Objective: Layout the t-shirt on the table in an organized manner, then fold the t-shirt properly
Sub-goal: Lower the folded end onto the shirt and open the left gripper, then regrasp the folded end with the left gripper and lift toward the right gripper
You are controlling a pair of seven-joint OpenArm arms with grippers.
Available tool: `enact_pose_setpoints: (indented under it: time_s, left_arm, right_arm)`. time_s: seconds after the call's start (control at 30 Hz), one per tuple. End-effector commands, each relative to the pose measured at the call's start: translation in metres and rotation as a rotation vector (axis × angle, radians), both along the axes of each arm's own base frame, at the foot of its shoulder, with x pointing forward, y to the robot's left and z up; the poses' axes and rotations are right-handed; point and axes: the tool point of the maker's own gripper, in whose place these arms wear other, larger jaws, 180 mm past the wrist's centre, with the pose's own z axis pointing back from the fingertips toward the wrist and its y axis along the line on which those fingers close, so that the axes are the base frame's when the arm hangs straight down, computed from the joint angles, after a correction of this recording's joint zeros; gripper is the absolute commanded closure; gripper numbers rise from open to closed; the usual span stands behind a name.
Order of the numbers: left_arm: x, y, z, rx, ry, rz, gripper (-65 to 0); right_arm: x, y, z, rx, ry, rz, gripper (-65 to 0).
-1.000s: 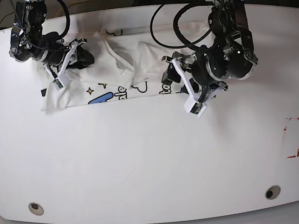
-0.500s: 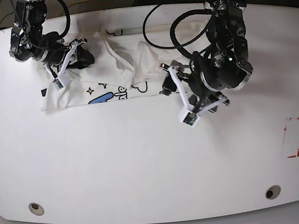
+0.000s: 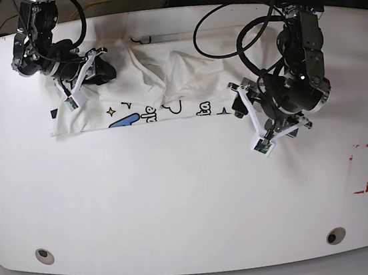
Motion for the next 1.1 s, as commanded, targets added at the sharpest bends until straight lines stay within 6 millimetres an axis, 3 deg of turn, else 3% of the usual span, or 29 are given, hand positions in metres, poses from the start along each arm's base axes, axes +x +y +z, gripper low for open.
enact_pose_setpoints:
  time_s: [0.0,0.17,0.37,0.93,1.07]
  left_arm:
    - [0.003,0.010,0.000,0.000,-0.013,0.030,-39.6]
    - [-0.006,0.022,-0.020,0.000,0.050,0.061,-39.6]
    - [-0.018,0.018,-0.037,0.031,0.092,-0.034,-39.4]
    - [-0.024,0.007,-0.058,-0.017,0.136,-0.039,-38.9]
    - [-0.025,0.006,-0.059,-0.018,0.137,-0.039,-30.7]
  right_arm:
    - [-0.009,-0.005,-0.010,-0.054,0.058,0.014,-14.4]
    - [-0.008,-0.003,-0.009,-0.050,0.055,0.014,-14.4]
    - [-0.008,-0.003,-0.009,-0.049,0.056,0.015,-14.4]
    - [-0.010,-0.003,-0.010,-0.050,0.060,0.014,-14.4]
    - [-0.011,-0.003,-0.010,-0.050,0.061,0.014,-14.4]
